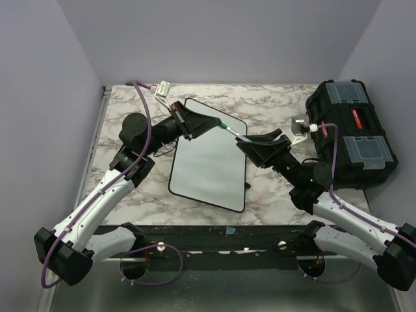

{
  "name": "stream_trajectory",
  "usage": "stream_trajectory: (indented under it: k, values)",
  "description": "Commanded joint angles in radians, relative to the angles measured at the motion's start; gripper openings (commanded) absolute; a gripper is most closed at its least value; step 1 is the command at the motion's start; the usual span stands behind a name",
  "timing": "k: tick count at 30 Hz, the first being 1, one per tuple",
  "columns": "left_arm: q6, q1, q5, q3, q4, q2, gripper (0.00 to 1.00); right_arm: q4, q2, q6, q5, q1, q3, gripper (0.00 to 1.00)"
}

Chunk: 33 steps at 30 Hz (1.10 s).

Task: Write a sentence on the whiteboard
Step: Open the whiteboard marker from the pen cap.

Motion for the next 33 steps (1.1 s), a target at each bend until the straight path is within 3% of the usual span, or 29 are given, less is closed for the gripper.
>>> stream_trajectory:
  k: [1, 12, 33]
  values:
    - [0.002, -0.017, -0.035, -0.019, 0.045, -0.012, 0.00, 0.050, 0.006, -0.005, 0.046, 0.005, 0.016, 0.49]
    - [0.122, -0.038, -0.037, 0.040, -0.060, 0.002, 0.00, -0.168, 0.002, -0.091, 0.061, 0.005, 0.093, 0.45]
    - [0.160, -0.060, -0.041, 0.046, -0.081, 0.046, 0.00, -0.106, 0.024, -0.074, 0.028, 0.005, 0.097, 0.36]
